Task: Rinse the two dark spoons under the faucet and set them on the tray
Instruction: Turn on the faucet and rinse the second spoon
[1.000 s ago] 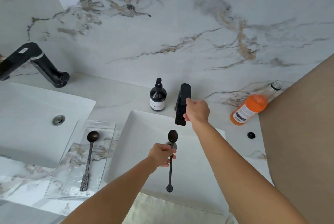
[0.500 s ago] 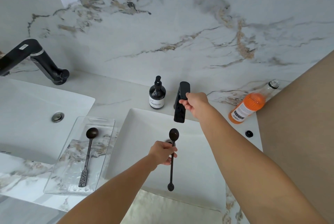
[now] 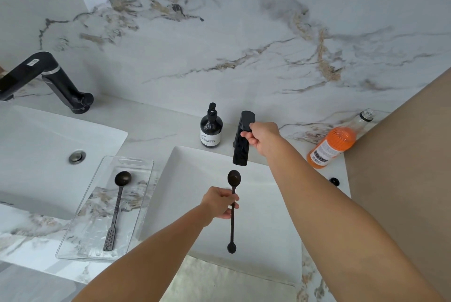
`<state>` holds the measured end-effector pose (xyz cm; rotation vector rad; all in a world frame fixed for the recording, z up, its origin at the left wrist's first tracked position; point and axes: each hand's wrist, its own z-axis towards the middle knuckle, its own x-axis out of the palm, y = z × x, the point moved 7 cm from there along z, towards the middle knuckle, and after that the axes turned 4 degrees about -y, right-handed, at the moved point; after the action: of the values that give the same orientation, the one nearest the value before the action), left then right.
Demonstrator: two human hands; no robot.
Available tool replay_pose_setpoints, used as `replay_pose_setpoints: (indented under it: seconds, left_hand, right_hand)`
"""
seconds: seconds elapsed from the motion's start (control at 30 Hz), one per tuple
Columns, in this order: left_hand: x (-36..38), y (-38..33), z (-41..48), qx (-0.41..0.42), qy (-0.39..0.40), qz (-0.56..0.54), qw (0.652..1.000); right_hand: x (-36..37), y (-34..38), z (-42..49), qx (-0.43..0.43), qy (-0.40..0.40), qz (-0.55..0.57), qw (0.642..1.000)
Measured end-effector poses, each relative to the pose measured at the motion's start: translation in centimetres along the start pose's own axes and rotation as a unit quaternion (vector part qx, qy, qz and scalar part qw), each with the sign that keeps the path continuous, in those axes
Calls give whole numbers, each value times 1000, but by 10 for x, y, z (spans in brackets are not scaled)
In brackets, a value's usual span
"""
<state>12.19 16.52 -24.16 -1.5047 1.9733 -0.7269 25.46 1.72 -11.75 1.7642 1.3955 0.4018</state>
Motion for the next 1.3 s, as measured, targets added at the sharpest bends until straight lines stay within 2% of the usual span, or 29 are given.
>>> replay_pose_setpoints:
  seconds: [0.4,0.57,0.67,0.77,0.83,0.87,0.9,0.97,1.03,1.07,1.17,1.3]
  left_hand:
    - [2,-5,1,-4,-3,-2,1000]
    - [3,-4,1,-4,-1,-2,1000]
    - [3,-4,1,-3,0,-5,1000]
    - [1,-4,1,-4,-2,-14,1000]
    - [1,-5,1,-2,0,-19,1000]
    - [1,-6,1,1,2,-24,1000]
    - [1,-7,1,5,3,-28,1000]
    - [1,-9,1,13,4,-32,999]
    - [1,-11,3,19,1,-32,999]
    - [0,-11,3,20,0,-28,999]
    - [-4,-9,4,21,0,-11,1000]
    - [3,-14,2,39,13,-7,999]
  right_hand:
    - [2,5,7,3,-14,-4,1000]
    - [3,11,7,1,3,22,1000]
    - [2,7,2,-7,24,78,997]
    - [-16,-14,5,-16,-33,126,991]
    - [-35,-48,10,-5,-101,63,993]
    - [-38,-71,11,10,-102,13,995]
    - [-35,-97,10,33,-70,-15,997]
    - [-14,-144,2,89,50,-21,995]
    - [8,-169,-10,116,159,17,980]
    - [15,-172,-14,114,188,45,974]
    - [21,-166,-12,67,191,41,978]
    - [13,-154,-4,72,80,-19,994]
